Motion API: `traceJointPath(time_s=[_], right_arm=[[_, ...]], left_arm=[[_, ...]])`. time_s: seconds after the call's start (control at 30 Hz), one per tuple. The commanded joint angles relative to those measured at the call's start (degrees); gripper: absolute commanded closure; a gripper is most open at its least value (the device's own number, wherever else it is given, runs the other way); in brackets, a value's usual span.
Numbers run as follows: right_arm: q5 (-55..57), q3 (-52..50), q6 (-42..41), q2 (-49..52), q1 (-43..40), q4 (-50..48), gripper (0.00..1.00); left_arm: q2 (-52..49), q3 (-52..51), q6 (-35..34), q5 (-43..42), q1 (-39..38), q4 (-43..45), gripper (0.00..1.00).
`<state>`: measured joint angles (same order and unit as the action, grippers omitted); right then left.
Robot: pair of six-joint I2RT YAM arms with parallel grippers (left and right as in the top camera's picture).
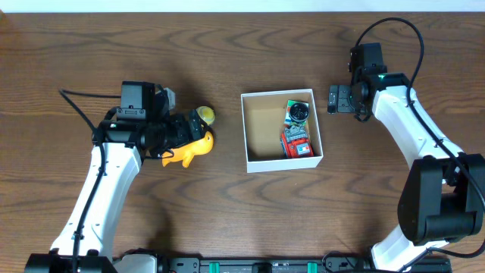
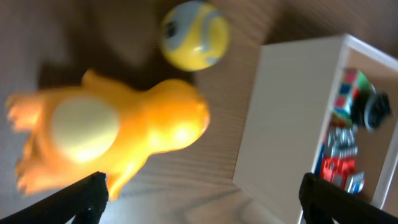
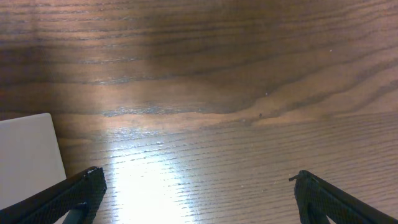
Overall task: Pack container
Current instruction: 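Move left gripper over the orange plush dinosaur and grasp it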
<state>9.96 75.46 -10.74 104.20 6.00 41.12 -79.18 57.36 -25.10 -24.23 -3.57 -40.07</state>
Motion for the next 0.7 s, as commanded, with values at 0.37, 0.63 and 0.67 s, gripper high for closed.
traceJointPath(time_s=[0.37,0.63,0.67], right_arm=[[0.55,-0.04,-0.98,0.28,-0.35,0.02,0.01],[0.55,-0.04,-0.98,0.28,-0.35,0.02,0.01],[0.55,-0.04,-0.98,0.28,-0.37,0.02,0.01]], left_arm=[[0.02,1.36,-46.71,21.44,-3.65,-4.61,0.02],[-3.98,1.36,-53.24,21.77,-6.16,-3.56,0.02],[-4.63,1.36,-53.24,21.99,-6.16,-3.56,0.02]])
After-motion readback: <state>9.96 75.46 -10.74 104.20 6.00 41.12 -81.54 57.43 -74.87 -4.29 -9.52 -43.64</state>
